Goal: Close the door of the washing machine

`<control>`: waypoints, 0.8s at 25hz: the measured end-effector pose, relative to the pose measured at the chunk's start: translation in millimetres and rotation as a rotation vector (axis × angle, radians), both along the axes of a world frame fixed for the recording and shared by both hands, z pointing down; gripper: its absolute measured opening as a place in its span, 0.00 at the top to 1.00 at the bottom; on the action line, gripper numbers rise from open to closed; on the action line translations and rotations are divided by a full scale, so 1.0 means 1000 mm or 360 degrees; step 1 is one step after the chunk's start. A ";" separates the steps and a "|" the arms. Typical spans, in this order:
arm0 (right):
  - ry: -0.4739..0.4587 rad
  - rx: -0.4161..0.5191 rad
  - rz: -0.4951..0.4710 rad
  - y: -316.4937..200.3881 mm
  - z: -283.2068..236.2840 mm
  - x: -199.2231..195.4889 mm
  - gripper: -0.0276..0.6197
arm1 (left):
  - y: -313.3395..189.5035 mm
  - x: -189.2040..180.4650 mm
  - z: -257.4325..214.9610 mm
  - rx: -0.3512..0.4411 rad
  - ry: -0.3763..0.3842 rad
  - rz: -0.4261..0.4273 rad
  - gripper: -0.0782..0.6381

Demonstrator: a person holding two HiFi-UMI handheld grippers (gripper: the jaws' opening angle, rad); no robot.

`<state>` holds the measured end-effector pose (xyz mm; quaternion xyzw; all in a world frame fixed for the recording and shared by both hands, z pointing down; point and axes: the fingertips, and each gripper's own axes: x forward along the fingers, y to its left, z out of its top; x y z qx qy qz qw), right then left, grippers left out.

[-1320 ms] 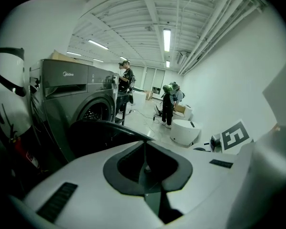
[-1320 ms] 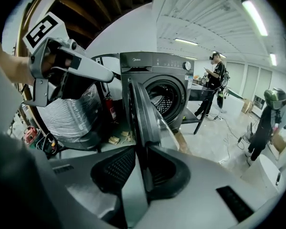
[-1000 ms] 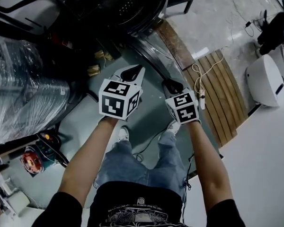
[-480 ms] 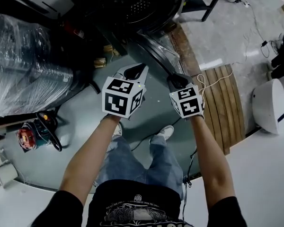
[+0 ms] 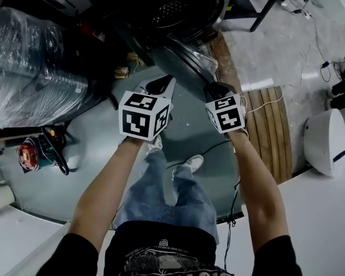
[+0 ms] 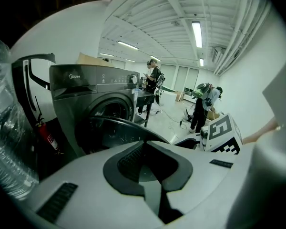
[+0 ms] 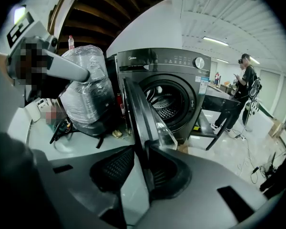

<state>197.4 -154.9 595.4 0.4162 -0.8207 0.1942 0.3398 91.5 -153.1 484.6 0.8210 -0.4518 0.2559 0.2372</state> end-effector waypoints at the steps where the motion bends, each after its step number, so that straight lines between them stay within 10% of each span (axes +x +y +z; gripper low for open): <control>1: 0.0021 0.0000 0.0009 -0.004 0.000 0.003 0.80 | -0.001 0.003 0.000 0.0002 0.0002 0.0007 0.84; 20: 0.0275 0.0090 -0.0092 -0.107 0.005 0.064 0.72 | -0.080 0.037 0.011 0.0023 0.0035 0.0082 0.84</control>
